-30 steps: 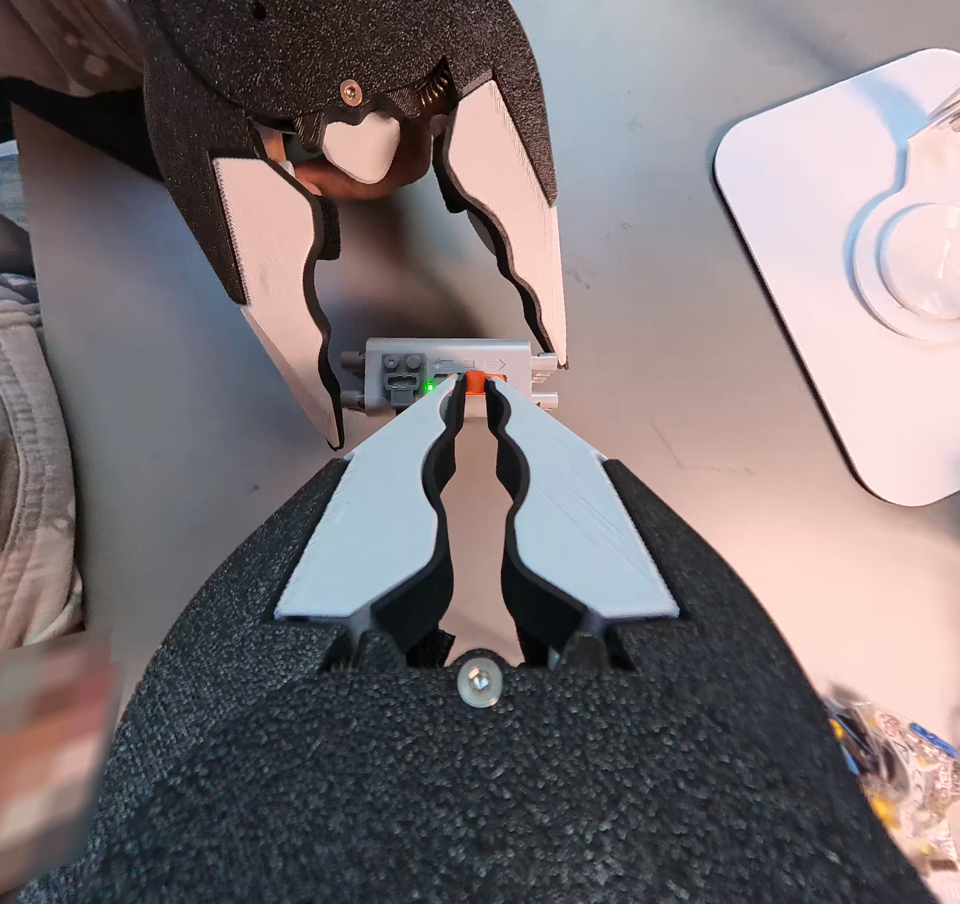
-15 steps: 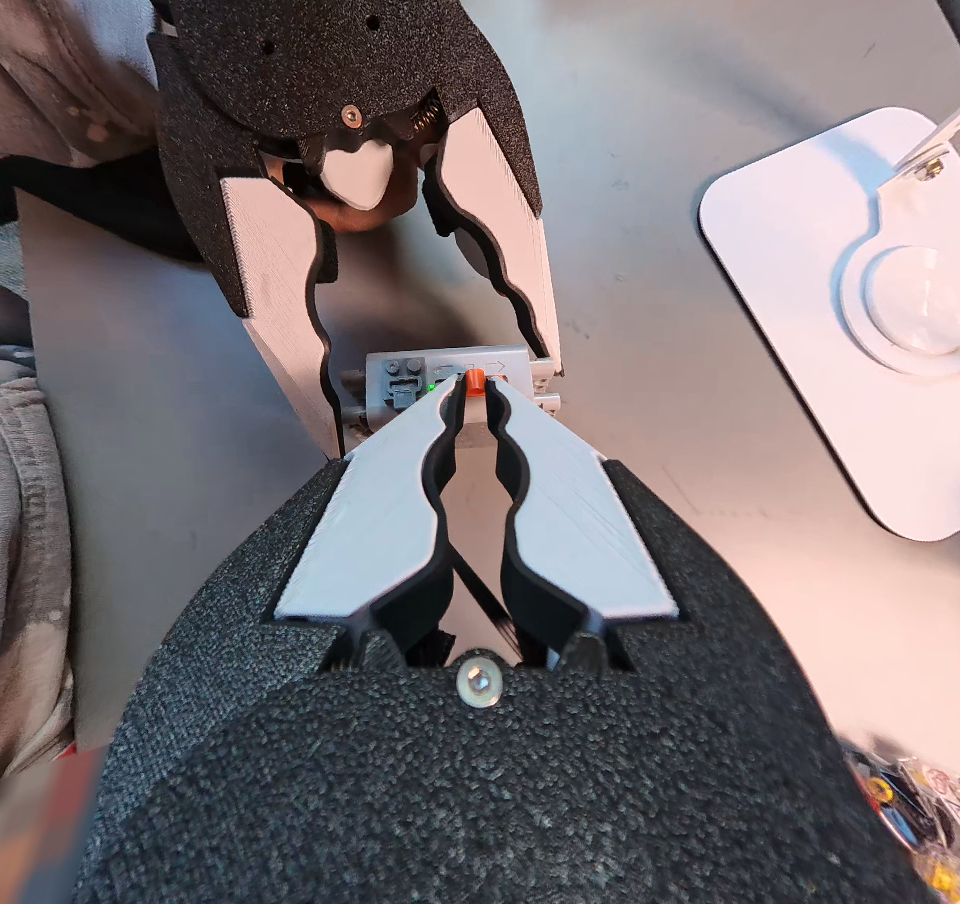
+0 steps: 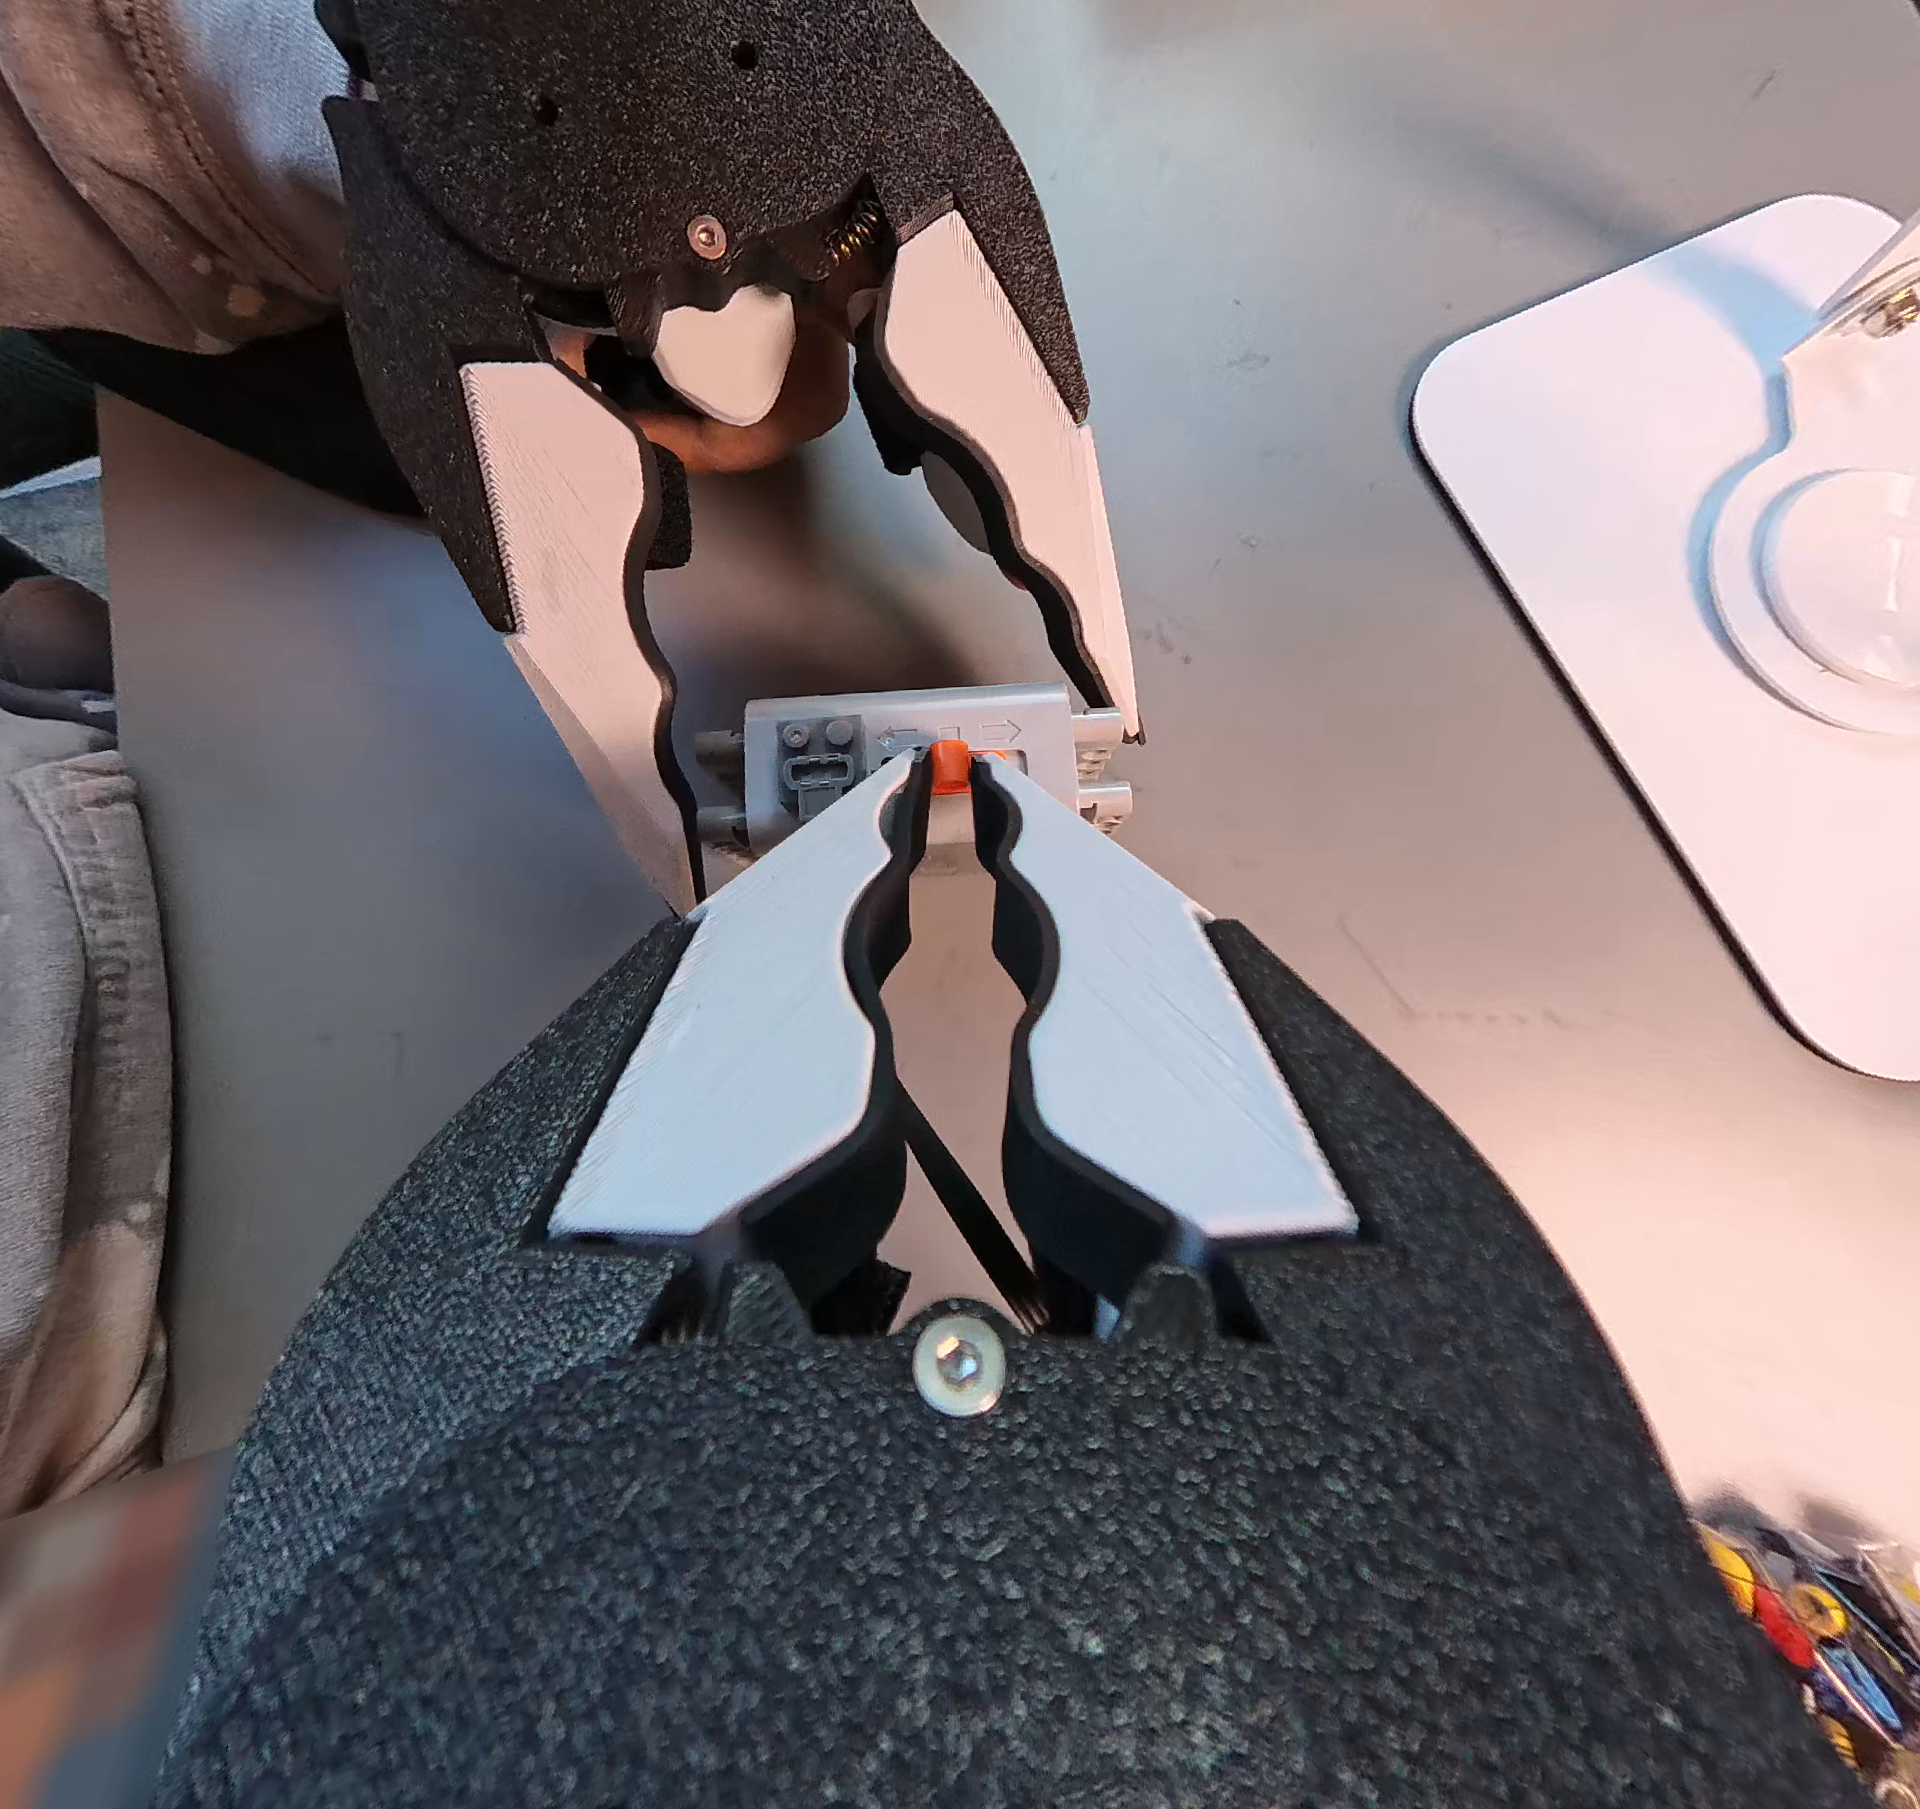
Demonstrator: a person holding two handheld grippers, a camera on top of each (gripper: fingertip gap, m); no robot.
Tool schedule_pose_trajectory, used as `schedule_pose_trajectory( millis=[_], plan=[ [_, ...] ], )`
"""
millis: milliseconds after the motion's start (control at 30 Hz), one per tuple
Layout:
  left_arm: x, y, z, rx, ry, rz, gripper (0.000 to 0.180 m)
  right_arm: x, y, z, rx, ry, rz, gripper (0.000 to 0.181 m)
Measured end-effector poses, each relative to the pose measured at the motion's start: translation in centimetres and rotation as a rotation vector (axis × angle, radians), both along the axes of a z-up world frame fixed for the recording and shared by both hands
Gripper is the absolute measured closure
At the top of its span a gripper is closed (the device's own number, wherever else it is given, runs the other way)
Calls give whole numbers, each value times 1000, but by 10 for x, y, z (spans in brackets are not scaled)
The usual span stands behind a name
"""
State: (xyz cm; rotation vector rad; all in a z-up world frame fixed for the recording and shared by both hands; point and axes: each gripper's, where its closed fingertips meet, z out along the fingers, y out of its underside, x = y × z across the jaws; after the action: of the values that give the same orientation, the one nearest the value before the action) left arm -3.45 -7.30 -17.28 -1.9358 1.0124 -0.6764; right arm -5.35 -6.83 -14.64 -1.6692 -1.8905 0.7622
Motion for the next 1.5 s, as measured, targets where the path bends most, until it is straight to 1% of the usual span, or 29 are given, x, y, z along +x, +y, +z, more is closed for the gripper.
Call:
schedule_pose_trajectory(
  millis=[67,200,233,300,400,567,633,667,733,833,900,967,1133,1200,1333,1400,1500],
  plan=[
    [0,0,0,1,1,-1,83,2,3,7,-9,51,-25,170],
    [-1,0,0,7,5,10,83,40,30,40,5,178,-128,149],
    [-2,1,0,7,6,15,83,61,43,43,20,167,-169,143],
    [-4,1,0,5,7,21,83,110,65,35,77,77,-210,129],
    [-7,1,0,2,6,17,83,168,89,0,234,-119,-124,122],
    [-8,1,0,5,7,13,83,177,111,-32,279,-256,37,124],
    [-9,1,0,6,7,16,83,180,117,-44,286,-352,122,134],
    [-9,1,0,7,7,18,83,179,118,-47,281,-372,152,145],
    [-9,1,0,8,7,20,83,171,114,-44,221,-395,182,147],
    [-9,2,0,7,6,20,83,133,104,-30,118,-337,103,148],
    [-9,2,0,6,7,21,83,97,100,-21,74,-269,4,148],
    [-9,2,0,7,7,23,83,65,90,-20,13,-236,-40,148],
    [-10,4,0,8,11,42,83,11,91,-40,63,-268,-109,148],
    [-11,5,0,5,12,57,83,2,95,-45,112,-294,-116,148],
    [-11,8,0,-1,17,95,83,-7,102,-45,159,-280,-120,148],
    [-11,9,0,-4,15,102,83,-8,104,-33,172,-217,-116,141],
    [-11,10,-1,-9,16,120,83,-3,100,8,129,-22,-120,135]
  ],
)
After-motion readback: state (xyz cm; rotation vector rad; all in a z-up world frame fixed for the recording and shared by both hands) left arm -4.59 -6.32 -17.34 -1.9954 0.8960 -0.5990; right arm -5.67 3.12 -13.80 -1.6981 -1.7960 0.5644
